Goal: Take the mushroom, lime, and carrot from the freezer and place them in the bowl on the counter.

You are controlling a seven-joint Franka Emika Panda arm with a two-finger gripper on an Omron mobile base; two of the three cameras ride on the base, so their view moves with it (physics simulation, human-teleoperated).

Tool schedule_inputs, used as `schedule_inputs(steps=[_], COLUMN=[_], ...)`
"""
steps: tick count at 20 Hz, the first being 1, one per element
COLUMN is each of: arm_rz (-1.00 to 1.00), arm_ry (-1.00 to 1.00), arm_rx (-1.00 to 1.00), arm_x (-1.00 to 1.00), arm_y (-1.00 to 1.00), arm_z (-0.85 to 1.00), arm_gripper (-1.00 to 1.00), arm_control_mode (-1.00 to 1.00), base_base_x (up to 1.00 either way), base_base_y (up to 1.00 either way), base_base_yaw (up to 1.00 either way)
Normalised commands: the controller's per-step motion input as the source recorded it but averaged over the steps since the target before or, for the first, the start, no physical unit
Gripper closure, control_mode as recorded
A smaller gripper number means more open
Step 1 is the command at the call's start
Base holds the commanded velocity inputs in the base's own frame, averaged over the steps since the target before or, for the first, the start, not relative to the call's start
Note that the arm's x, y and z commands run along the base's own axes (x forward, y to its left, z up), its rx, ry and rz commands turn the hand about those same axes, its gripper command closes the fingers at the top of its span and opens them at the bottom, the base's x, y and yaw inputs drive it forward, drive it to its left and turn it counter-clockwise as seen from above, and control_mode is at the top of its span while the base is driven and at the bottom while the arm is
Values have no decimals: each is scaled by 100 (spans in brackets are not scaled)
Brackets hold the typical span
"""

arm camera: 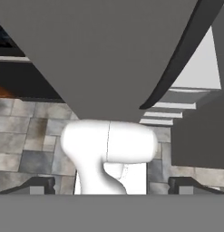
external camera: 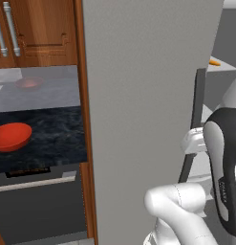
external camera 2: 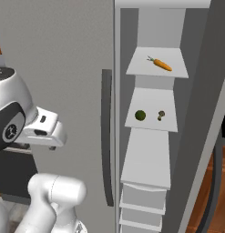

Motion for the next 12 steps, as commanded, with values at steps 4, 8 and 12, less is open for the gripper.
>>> schedule_inputs(steps=[4, 8, 12], arm_rz=[0, 0, 0], arm_ry=[0, 0, 0], arm_rx=[0, 0, 0], arm_x=[-10, -1, 0], arm_y=[-10, 0, 0], arm_z=[12, 0, 0], arm_gripper=[-100, -100, -100], arm_control_mode=[-100, -100, -100], base_base_x=[0, 0, 0], base_base_y=[0, 0, 0], base_base_yaw=[0, 0, 0])
